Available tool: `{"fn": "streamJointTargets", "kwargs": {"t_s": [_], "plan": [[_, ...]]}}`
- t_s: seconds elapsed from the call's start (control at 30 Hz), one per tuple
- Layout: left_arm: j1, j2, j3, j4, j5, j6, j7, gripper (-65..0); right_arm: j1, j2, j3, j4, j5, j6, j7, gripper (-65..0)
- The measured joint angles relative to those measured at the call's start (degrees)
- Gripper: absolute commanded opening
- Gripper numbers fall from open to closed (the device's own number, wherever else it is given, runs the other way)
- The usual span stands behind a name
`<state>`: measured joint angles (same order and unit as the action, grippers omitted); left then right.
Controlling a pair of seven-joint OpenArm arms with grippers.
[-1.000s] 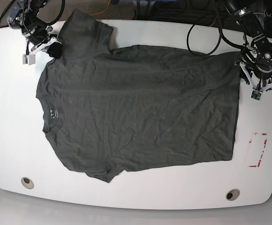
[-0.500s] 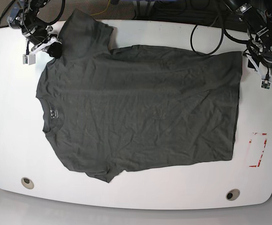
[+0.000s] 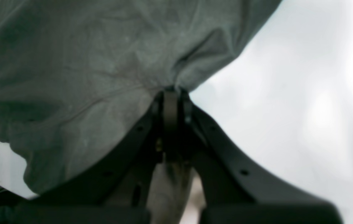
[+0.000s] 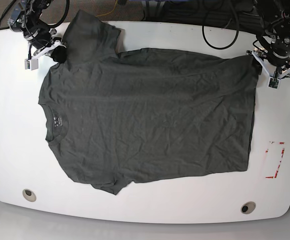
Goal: Layout the t-shirt on the table in an organized manner, then fold the t-shirt properly
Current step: 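Grasp the shirt's collar-side corner with the left gripper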
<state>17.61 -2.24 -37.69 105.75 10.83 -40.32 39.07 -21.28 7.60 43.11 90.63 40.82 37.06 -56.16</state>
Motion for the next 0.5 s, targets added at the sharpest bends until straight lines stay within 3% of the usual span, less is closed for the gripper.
{"fn": "streamJointTargets", "kwargs": {"t_s": [0.17,0.5], "plan": [[1.86,0.35,0.35,0.00,-0.48,-0.02,-5.49,-26.7,-0.02,0.00,0.00,0.00,-0.02,0.00,0.00,-65.0],[5.27,1.90,0.24,0.87,-2.29,-0.20,-6.99,-26.7,-0.02,0.00,0.00,-0.04,0.02,0.02,0.02,-65.0]]}}
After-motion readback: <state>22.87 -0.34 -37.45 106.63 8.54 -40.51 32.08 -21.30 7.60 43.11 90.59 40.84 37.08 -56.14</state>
